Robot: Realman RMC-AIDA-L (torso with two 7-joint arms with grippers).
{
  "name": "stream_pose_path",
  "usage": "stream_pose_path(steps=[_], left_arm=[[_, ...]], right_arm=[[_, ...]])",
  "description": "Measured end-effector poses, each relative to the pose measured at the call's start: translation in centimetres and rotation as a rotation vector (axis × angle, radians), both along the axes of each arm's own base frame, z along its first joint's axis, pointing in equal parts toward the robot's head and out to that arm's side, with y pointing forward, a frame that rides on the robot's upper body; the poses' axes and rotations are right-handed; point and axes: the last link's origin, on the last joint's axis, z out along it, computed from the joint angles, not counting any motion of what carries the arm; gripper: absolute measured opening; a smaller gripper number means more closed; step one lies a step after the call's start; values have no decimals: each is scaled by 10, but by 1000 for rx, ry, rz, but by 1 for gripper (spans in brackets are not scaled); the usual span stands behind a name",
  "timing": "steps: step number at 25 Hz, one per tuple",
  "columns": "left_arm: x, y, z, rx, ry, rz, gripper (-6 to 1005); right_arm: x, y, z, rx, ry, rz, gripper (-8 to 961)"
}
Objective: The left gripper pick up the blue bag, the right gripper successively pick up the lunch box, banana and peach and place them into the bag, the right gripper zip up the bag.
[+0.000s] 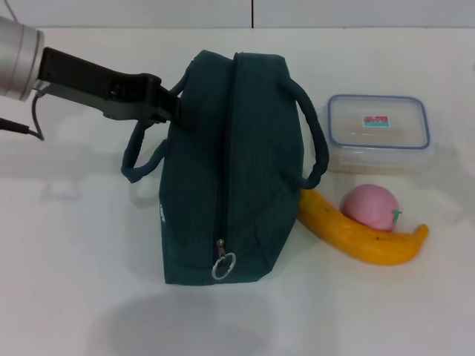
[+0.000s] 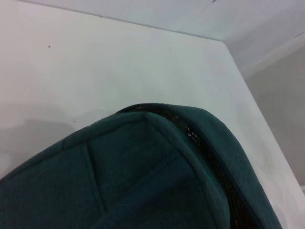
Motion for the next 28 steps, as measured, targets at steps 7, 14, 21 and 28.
stream_pose_path(steps=[7,14,21,28], left_arm=[[-1,-3,-5,-8,-11,6,56],[0,-4,-8,-11,-16,-2,57],[0,-5,-10,-13,-19,-6,57],[-2,-7,-11,-19,-16,-10,58]], right_arm=[[42,7,-23,-34,261,-420,737],[63,9,-61,-201,343,-681,737],[57,6,-78,-272,336,-692,721],[48,12,-84,-301,336,-673,684]])
